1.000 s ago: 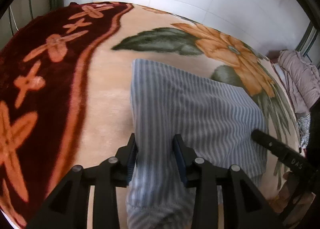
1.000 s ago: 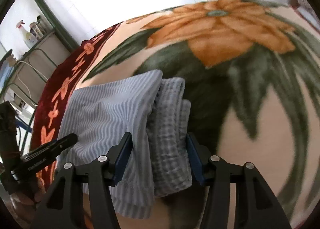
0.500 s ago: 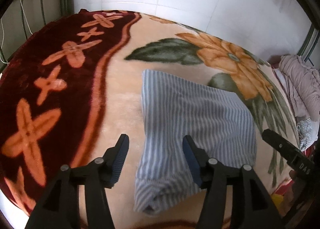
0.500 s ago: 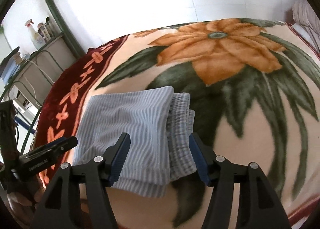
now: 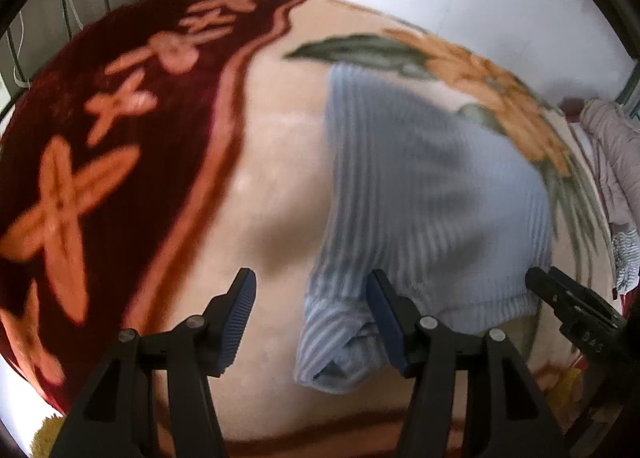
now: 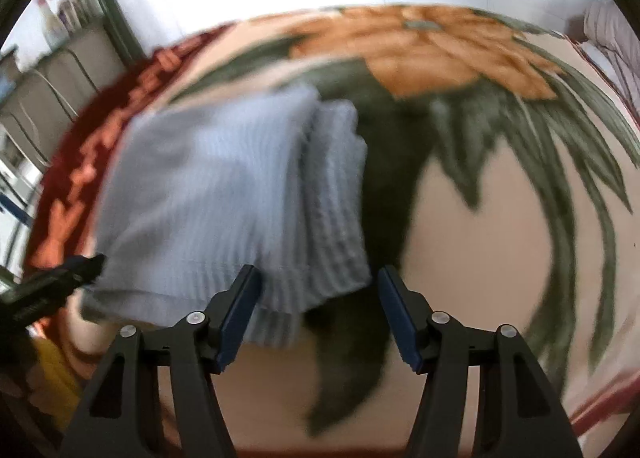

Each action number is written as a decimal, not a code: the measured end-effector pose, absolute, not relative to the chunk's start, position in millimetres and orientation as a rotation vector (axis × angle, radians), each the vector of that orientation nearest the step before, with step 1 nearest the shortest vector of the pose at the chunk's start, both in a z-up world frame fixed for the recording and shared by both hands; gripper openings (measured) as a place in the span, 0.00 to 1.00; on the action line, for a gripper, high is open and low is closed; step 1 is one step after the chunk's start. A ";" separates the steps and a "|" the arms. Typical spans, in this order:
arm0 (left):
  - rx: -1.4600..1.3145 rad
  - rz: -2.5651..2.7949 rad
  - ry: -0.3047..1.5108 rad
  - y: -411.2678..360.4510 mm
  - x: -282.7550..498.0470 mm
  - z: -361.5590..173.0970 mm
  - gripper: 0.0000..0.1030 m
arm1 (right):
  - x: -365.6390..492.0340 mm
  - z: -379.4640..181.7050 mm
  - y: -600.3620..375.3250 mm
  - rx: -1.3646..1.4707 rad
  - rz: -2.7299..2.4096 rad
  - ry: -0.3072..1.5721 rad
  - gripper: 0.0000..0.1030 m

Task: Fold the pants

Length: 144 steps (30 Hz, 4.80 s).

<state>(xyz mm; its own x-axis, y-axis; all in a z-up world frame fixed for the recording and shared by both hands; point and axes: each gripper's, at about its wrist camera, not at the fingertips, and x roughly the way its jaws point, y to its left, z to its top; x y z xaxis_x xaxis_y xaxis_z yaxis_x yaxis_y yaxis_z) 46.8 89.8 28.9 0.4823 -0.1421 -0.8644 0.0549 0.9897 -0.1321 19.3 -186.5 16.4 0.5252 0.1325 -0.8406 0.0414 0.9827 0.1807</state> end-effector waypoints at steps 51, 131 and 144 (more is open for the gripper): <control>-0.007 -0.150 1.036 69.4 -9.3 30.8 0.79 | -54.0 33.3 -146.6 0.166 0.085 0.921 0.60; 0.025 -0.139 1.052 67.0 -7.6 10.9 0.79 | -52.1 16.1 -147.7 0.159 0.077 0.943 0.60; 0.021 -0.144 1.063 68.5 -6.7 9.6 0.79 | -51.8 14.6 -148.9 0.160 0.078 0.940 0.60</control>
